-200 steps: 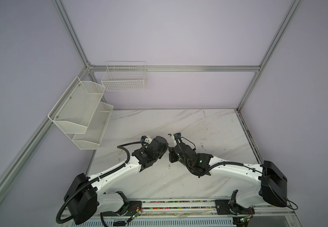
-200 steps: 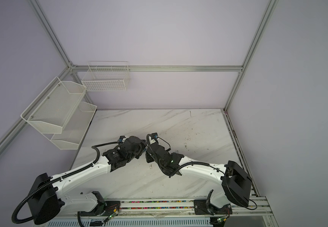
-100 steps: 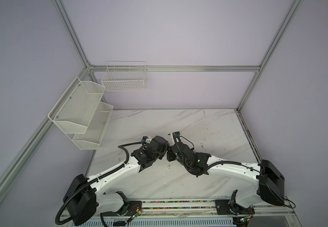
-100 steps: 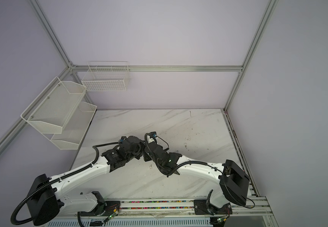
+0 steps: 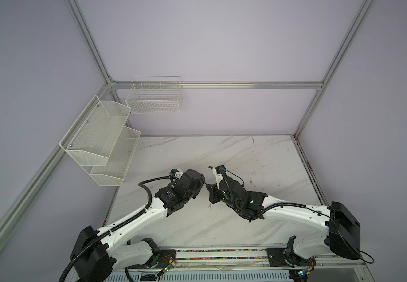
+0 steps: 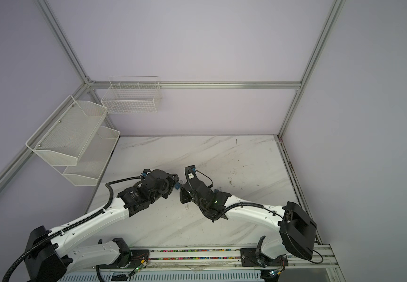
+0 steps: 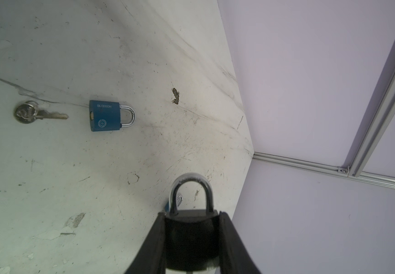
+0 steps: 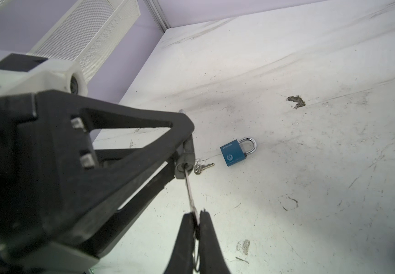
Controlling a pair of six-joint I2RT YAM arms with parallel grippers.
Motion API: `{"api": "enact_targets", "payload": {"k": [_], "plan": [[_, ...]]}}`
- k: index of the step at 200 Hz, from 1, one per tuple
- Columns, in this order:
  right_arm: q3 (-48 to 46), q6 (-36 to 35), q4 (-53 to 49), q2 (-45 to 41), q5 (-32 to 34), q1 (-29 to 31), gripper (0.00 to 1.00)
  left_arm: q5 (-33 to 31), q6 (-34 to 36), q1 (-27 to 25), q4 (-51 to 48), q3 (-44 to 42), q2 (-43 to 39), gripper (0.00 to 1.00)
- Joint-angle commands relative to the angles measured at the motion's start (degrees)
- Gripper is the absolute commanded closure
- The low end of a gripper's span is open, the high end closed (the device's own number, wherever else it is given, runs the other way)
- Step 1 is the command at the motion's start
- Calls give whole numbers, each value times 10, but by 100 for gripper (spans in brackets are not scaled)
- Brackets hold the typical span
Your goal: Unlock with the key
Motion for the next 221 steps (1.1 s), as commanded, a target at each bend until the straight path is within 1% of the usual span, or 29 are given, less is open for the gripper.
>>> {"api": "enact_targets", "payload": {"k": [1,31,71,121,156,177,207,221], "plan": [[25,-8,7,17,2,-7,100,1,10,-1,17,-4,-14,100],[17,-4,7,-1,12,-15,100,-2,7,-1,13,-5,-15,100],[37,-29,0,6,29,-15,100,8,9,-1,12,6,-6,100],[41,-35,5,3,32,-14,100,6,5,-1,-4,13,3,100],[50,-41,-11,29,71,-13,100,31,3,-1,5,26,6,100],[65,-40,-20,47,105,-9,100,33,5,-11,-12,50,19,100],[90,-41,3,50,74,-8,100,39,-1,-20,-20,61,44,100],[108,-44,-3,58,87,-3,100,38,-14,-27,-22,63,53,100]]}}
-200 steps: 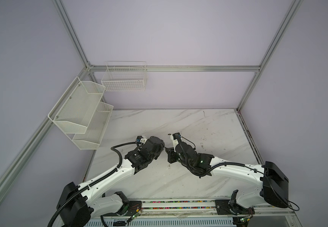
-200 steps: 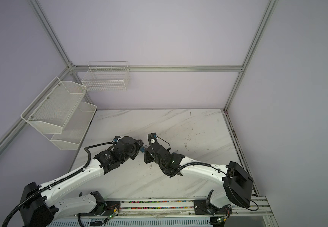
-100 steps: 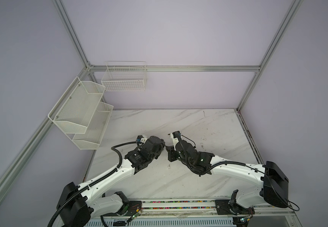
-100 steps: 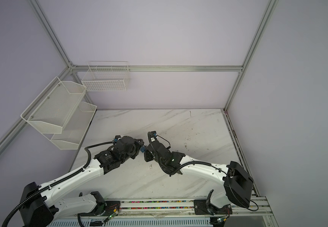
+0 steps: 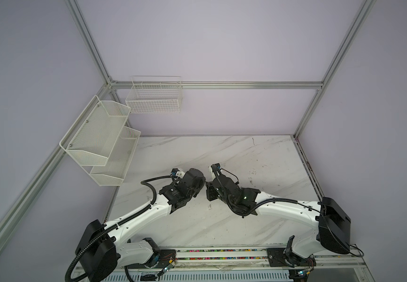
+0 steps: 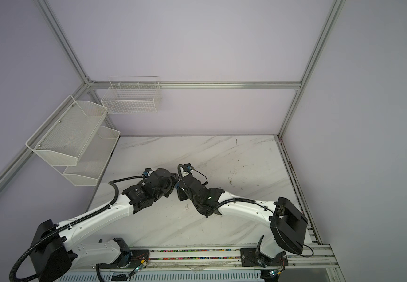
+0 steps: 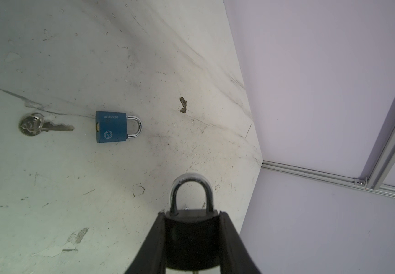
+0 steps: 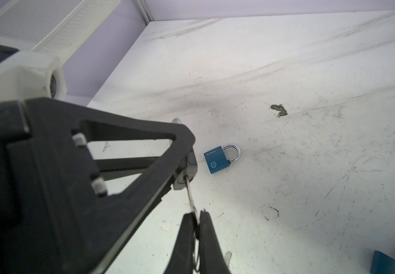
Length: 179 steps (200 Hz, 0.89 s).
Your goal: Unlock with the key
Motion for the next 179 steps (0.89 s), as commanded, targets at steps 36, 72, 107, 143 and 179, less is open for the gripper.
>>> {"api": "enact_targets", "payload": {"k": [36,72,107,143,179], "plan": [[29,-25,69,24,110,3,100,81,-32,-40,-7,65,25,100],[-5,-6,151,-6,42,3,100,104,-47,-43,16,57,12,100],[10,28,161,2,-5,-4,100,133,-55,-49,60,44,0,100],[-1,148,203,-26,-112,-41,100,121,-63,-58,64,20,-23,100],[-27,202,264,-37,-166,-56,100,112,-74,-61,92,-14,-43,100]]}}
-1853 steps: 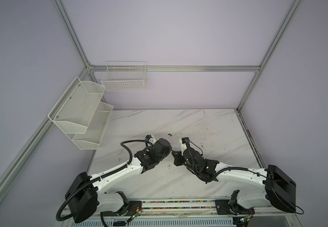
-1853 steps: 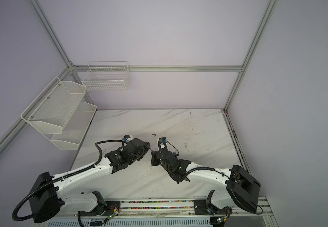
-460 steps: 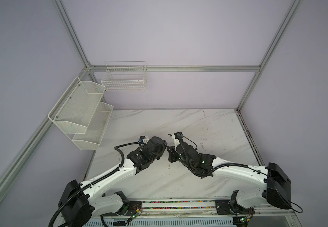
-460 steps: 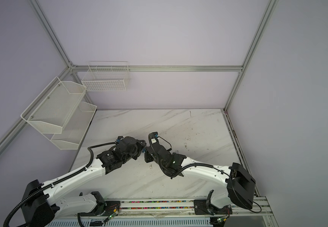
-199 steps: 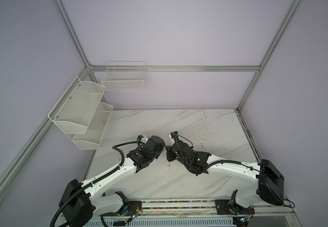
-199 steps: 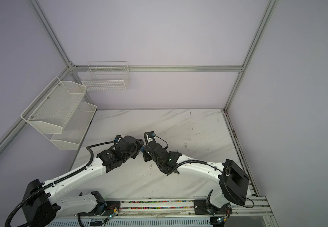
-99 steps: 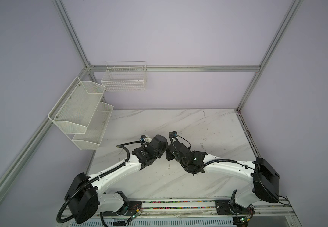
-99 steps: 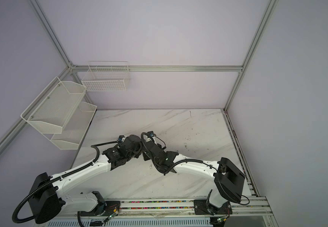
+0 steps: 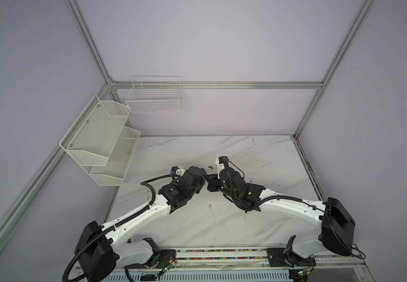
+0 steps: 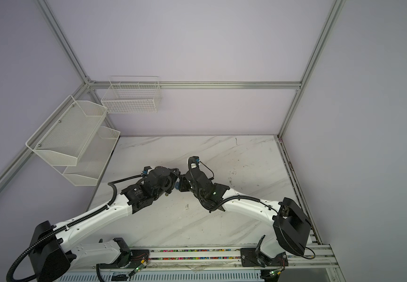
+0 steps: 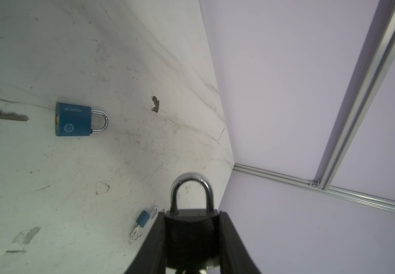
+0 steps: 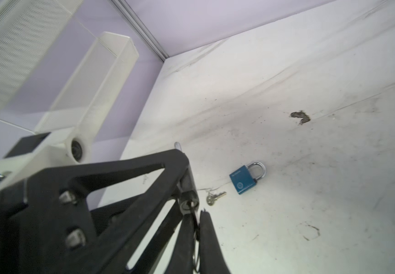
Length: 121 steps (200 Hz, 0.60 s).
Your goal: Unlock with the key
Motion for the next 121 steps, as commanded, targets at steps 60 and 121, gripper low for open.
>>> {"api": "enact_targets", "payload": {"k": [60,121], "plan": [[-52,171,238,-36,-128,-24,100,85,-33,-48,72,-74,-51,100],[-87,192,222,-55,-107,-26,100,43,-24,-43,78,-82,-74,100]]}}
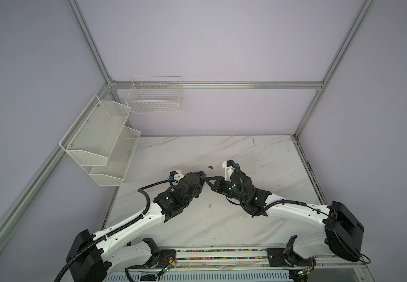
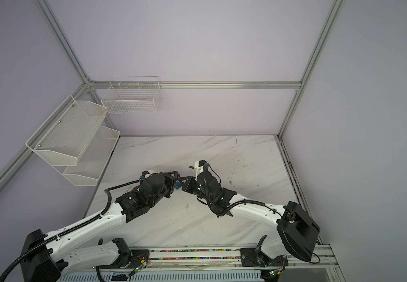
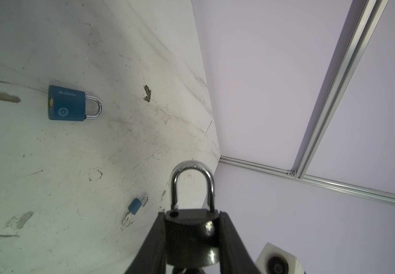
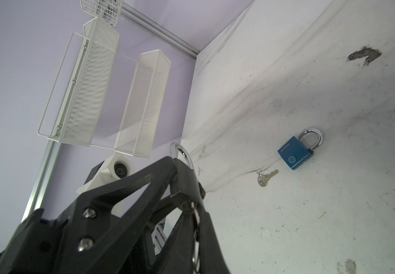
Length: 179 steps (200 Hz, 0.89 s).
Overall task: Unlock with the key
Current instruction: 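Open the right gripper off the key while the left holds the padlock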
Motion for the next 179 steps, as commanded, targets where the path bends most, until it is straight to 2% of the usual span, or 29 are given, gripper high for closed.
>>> {"api": "enact_targets", "payload": {"k": [1,36,64,110,154,179], "plan": [[23,11,77,-12,0,-1,100,59,-6,-19,30,-19,-15,100],[50,-71,-42,-24,64,-1,100,42,44,-2,-13,7,-27,100],[41,-120,-104,-61,109,-1,77,20,100,8,-56,34,-31,100],[33,-164,-207,-126,145,-2,52,1,196,20,-109,52,-45,100],[33,-224,-289,-203,156,-2,30,34,364,22,-124,47,-63,100],[51,-235,-348,-229,158,-3,19,63,468,21,-108,26,-76,100]]}}
